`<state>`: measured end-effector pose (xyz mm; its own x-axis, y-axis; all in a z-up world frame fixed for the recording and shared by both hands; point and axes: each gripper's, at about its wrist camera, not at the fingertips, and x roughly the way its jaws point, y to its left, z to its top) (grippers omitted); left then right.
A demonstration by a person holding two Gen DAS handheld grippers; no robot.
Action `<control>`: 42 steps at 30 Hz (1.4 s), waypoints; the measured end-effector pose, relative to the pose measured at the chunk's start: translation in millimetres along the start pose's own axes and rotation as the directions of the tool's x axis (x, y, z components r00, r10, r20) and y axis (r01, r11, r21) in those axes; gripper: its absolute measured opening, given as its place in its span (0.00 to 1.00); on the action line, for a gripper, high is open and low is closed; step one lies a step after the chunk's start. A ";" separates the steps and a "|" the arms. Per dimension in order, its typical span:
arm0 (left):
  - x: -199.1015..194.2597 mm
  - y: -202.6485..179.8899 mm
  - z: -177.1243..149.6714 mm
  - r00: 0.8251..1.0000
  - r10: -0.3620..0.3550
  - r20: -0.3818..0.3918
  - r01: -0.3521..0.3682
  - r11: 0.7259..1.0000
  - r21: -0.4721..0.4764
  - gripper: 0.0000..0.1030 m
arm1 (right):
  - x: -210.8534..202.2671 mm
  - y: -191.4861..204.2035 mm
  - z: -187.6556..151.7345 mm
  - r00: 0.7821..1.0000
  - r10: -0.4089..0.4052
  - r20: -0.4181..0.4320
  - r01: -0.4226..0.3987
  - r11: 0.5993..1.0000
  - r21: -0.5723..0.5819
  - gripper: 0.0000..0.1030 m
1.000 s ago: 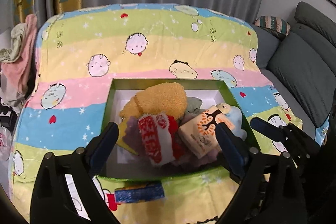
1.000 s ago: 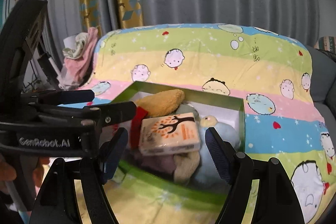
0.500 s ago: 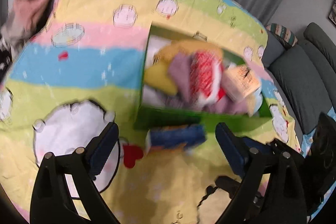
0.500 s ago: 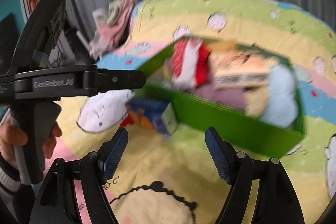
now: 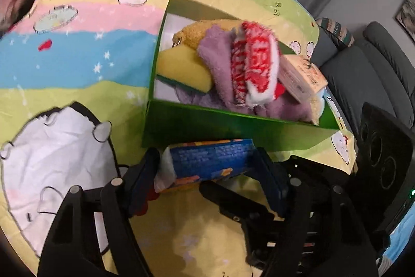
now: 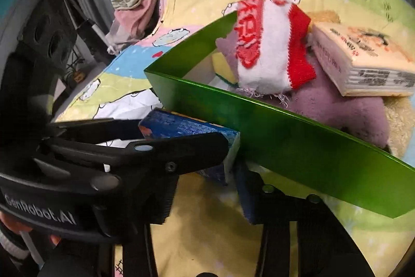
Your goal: Organize soft objects
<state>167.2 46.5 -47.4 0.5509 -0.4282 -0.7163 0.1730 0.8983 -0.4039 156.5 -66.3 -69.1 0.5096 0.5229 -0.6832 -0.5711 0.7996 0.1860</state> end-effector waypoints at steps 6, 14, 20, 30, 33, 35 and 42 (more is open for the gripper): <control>-51.8 -37.7 30.5 0.993 0.001 0.115 -0.014 0.994 0.110 0.73 | -56.7 10.3 22.1 0.991 -0.014 0.131 0.017 1.000 -0.018 0.34; -58.9 -90.2 108.1 0.977 0.119 0.175 -0.150 0.972 0.179 0.99 | -98.6 -24.8 95.3 0.967 -0.207 0.152 0.202 0.978 0.047 0.82; -42.3 -90.0 119.5 0.961 0.261 0.093 -0.272 0.951 0.149 0.99 | -99.8 -64.7 97.3 0.948 -0.319 0.013 0.313 0.936 0.159 0.83; -40.3 -82.5 112.0 0.928 0.372 0.032 -0.372 0.918 0.140 0.99 | -81.0 -83.8 83.4 0.907 -0.384 -0.173 0.413 0.891 0.188 0.83; -38.0 -82.4 114.0 0.937 0.348 -0.008 -0.344 0.930 0.132 0.99 | -82.0 -80.7 83.1 0.905 -0.386 -0.180 0.416 0.889 0.188 0.83; -34.2 -82.3 116.0 0.944 0.326 -0.044 -0.318 0.939 0.133 0.99 | -82.4 -78.1 87.1 0.907 -0.383 -0.172 0.412 0.892 0.185 0.83; -30.3 -81.4 119.1 0.931 0.359 -0.063 -0.349 0.928 0.128 0.99 | -88.6 -69.5 93.6 0.906 -0.395 -0.148 0.416 0.895 0.158 0.83</control>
<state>233.7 -1.9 75.0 0.5233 -0.0823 -0.8482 0.0730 0.9960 -0.0516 211.2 -140.6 44.5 0.5922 0.1142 -0.7977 -0.1976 0.9803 -0.0064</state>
